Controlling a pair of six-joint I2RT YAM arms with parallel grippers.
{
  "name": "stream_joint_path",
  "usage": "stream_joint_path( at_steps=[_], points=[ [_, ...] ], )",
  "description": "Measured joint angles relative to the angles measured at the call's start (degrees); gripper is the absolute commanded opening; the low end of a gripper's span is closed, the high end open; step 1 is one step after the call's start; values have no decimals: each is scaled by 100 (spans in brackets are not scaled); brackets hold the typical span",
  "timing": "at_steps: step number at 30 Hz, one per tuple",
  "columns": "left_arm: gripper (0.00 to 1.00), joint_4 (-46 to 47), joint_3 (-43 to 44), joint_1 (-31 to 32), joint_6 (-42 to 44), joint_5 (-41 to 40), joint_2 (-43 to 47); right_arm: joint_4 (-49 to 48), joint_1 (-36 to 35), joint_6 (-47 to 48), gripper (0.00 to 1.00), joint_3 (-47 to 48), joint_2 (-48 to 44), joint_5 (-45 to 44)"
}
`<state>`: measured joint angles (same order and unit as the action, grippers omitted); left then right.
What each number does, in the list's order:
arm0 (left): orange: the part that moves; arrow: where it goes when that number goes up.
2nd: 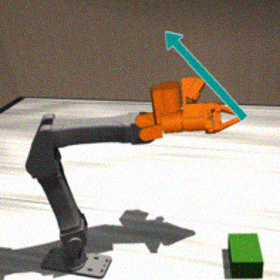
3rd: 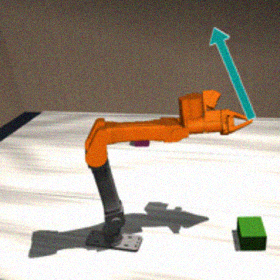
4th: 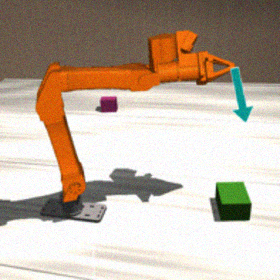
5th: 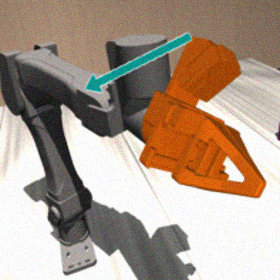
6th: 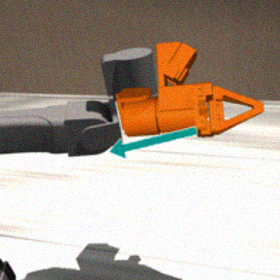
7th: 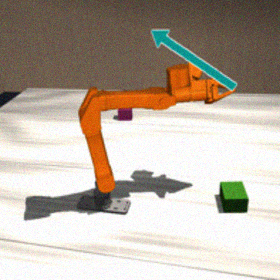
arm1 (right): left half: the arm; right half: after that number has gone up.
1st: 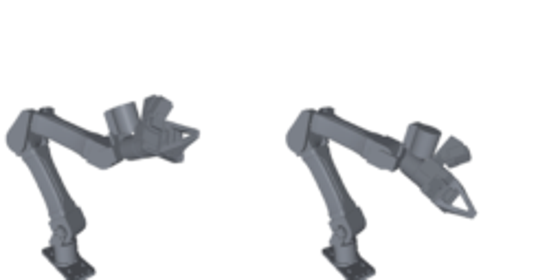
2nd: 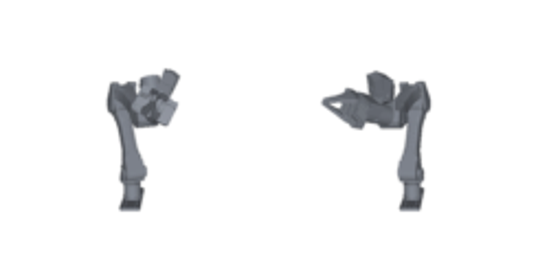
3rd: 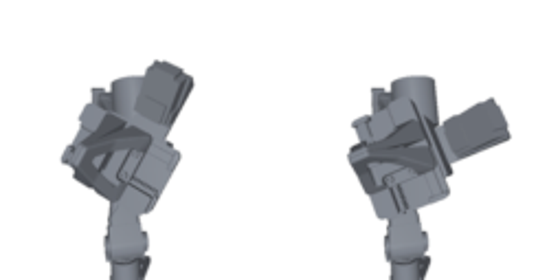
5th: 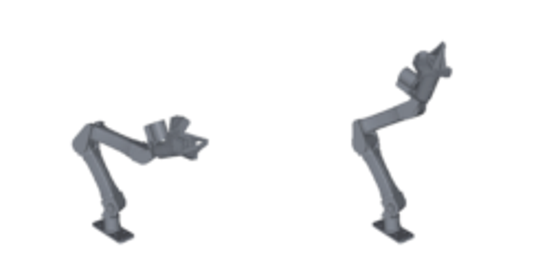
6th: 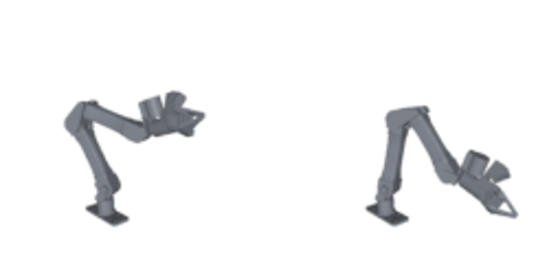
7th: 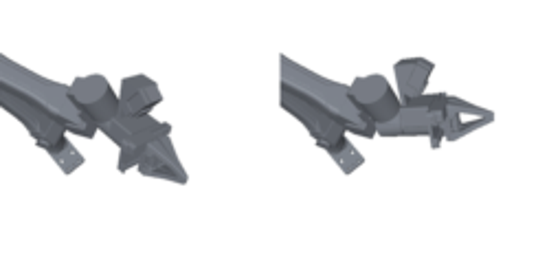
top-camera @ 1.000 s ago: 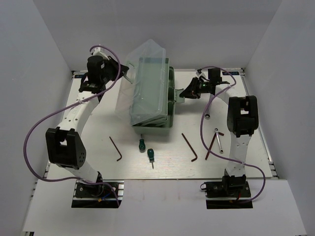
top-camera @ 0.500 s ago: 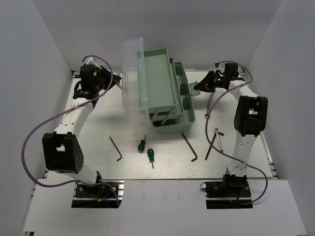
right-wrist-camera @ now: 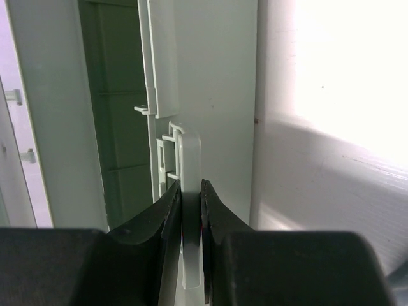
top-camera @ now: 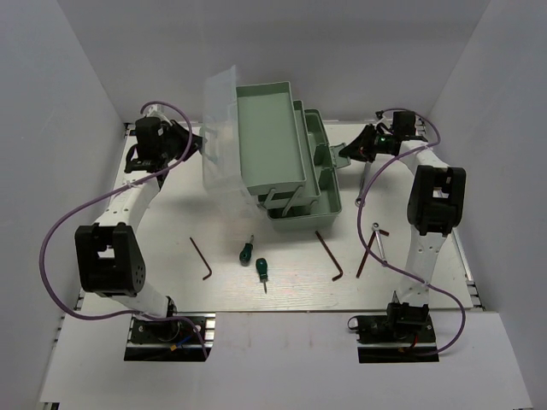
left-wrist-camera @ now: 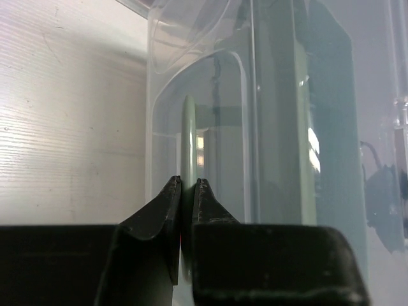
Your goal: Sort the tools into containers
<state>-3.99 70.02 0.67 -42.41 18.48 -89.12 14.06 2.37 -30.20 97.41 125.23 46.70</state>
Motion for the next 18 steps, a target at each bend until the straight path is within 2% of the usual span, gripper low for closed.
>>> stream_joint_path(
  at_steps=[13, 14, 16, 17, 18],
  points=[
    [0, 55, 479, -140, -31, 297, -684, -101, 72, -94, 0, -2, 13, 17],
    [3, 55, 503, -142, -31, 313, -704, -105, 74, -96, 0, -7, 13, 17],
    [20, 48, 511, -142, -31, 321, -710, -111, 76, -98, 0, -13, 13, 17],
    [31, 46, 511, -142, -31, 321, -710, -111, 79, -98, 0, -13, 13, 20],
    [50, 46, 511, -144, -33, 319, -710, -111, 83, -98, 0, -13, 13, 20]
  ],
)
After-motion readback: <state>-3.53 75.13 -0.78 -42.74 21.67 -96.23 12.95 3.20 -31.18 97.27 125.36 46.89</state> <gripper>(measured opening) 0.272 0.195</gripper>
